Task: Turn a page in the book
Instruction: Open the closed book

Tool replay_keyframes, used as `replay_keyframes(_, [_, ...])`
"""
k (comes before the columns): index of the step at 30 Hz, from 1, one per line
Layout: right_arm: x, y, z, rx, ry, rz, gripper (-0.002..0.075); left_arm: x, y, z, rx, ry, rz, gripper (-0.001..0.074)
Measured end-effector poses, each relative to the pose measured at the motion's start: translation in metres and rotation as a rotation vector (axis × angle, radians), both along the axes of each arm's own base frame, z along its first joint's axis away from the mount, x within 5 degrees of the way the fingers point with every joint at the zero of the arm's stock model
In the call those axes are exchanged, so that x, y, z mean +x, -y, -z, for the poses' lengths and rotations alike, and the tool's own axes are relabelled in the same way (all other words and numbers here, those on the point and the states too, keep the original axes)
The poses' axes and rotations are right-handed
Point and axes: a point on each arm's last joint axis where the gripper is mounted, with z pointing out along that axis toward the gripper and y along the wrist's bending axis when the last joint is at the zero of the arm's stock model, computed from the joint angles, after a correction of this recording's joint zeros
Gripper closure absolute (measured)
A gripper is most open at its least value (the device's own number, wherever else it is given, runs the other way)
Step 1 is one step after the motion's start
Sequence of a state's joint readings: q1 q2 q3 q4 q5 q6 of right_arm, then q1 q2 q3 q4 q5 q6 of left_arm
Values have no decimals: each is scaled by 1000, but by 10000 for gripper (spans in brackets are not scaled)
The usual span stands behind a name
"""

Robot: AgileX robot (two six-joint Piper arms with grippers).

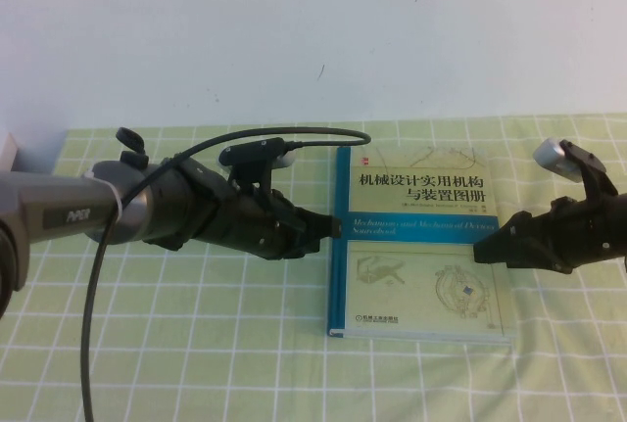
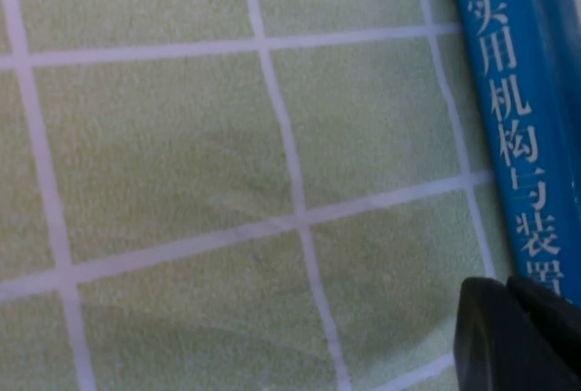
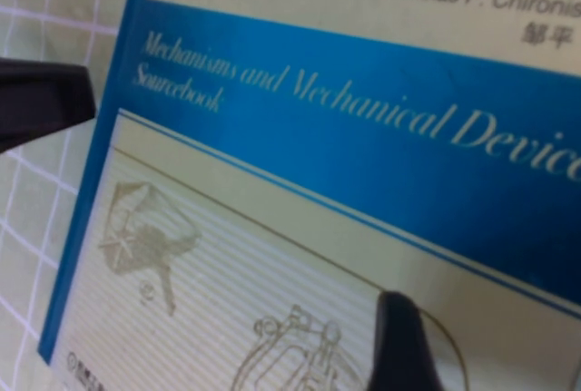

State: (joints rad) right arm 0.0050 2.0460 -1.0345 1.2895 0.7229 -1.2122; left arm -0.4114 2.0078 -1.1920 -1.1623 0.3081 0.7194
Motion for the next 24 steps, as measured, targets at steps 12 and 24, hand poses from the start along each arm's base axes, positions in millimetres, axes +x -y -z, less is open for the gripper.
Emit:
replay_keyframes(12, [5,-4,-6,51,7,-41,307,-2,4,1,-33,-7,36,738])
replay_keyframes(24, [9,-6,-22,69,51,-72,307,-2,4,0,-33,-2,57,738])
